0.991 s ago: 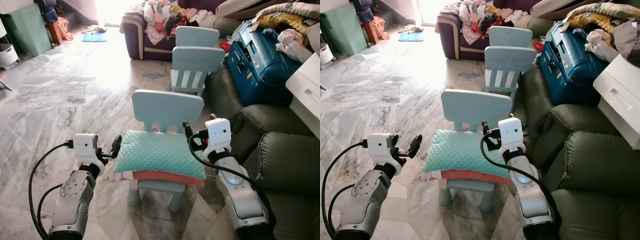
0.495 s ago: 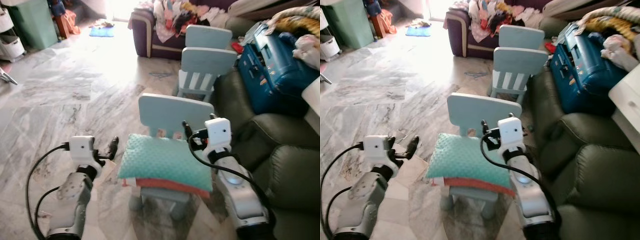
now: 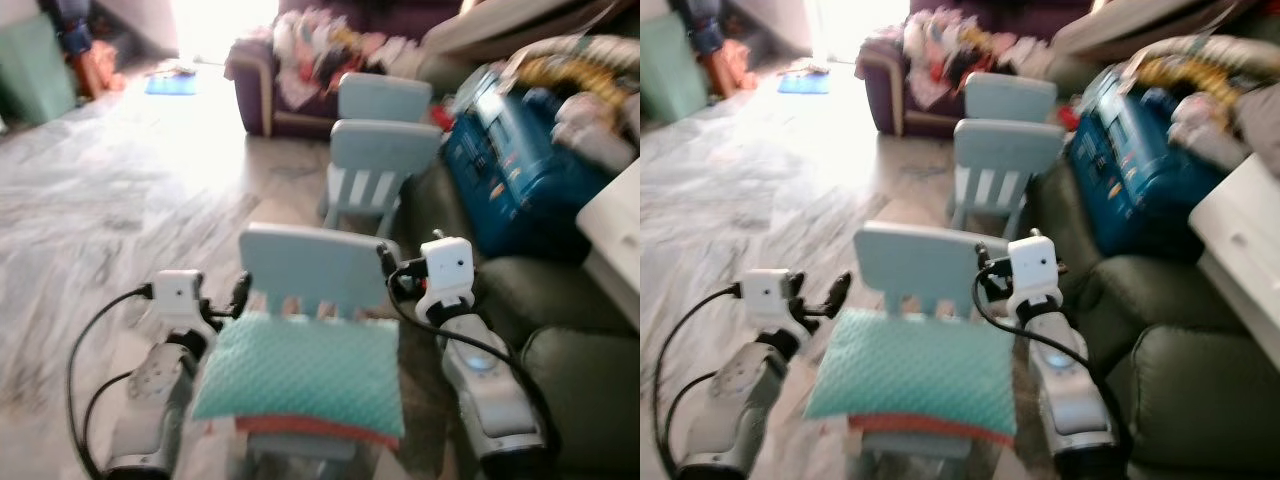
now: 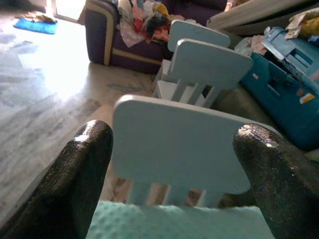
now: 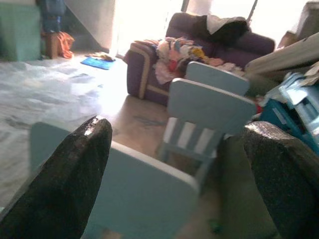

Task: Move the pillow to the sofa

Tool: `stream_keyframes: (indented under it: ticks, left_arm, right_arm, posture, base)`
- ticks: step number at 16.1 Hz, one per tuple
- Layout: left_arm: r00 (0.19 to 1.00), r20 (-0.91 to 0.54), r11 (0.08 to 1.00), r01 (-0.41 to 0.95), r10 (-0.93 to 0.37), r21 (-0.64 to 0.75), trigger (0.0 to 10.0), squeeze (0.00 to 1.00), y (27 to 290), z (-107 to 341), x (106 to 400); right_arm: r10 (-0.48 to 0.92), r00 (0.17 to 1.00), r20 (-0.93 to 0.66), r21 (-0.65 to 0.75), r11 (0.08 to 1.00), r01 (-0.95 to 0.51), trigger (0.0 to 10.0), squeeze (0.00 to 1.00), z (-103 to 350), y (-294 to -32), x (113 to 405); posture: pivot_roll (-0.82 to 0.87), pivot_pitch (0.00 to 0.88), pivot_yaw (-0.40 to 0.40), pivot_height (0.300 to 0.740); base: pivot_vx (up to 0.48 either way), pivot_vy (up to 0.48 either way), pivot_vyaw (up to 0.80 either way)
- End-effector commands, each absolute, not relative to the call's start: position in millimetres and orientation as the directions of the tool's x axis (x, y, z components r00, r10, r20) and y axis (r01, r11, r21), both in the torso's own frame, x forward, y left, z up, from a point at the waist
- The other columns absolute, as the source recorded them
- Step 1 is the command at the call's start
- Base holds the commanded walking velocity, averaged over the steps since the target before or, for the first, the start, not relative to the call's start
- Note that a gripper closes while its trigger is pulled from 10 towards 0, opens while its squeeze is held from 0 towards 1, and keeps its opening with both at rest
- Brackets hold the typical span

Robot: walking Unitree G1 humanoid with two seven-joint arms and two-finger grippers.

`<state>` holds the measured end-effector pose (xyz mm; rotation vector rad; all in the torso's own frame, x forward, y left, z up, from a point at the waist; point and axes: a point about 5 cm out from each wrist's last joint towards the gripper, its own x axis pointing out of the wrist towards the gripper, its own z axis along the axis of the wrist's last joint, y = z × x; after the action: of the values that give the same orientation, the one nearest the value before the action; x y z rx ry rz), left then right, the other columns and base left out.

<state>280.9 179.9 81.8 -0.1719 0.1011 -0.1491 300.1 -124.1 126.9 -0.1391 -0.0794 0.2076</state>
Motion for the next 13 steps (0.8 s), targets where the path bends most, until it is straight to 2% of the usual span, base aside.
stream_keyframes:
  ticks: [1, 11, 13]
  left_arm:
    - [0.984, -0.11, 0.976, 0.122, -0.143, -0.181, 10.0, 0.0, 181.1, 77.8, 278.8]
    - [0.978, -0.172, 0.984, 0.094, -0.12, -0.15, 10.0, 0.0, 186.1, 66.3, 278.9]
    - [0.971, -0.219, 0.989, 0.063, -0.091, -0.133, 10.0, 0.0, 192.6, 56.5, 276.0]
  right_arm:
    - [0.226, 0.972, 0.065, -0.148, 0.965, -0.215, 10.0, 0.0, 127.4, -121.9, 299.3]
    - [0.233, 0.971, 0.046, -0.137, 0.965, -0.225, 10.0, 0.0, 124.8, -122.0, 298.6]
    - [0.226, 0.974, 0.011, -0.077, 0.971, -0.225, 10.0, 0.0, 119.5, -122.5, 298.9]
  posture:
    - [-0.02, 0.049, -0.062, 0.74]
    - [-0.02, 0.052, -0.067, 0.74]
    - [-0.02, 0.056, -0.068, 0.74]
  base:
    - [0.0, 0.0, 0.0]
    - [0.0, 0.0, 0.0]
    - [0.0, 0.0, 0.0]
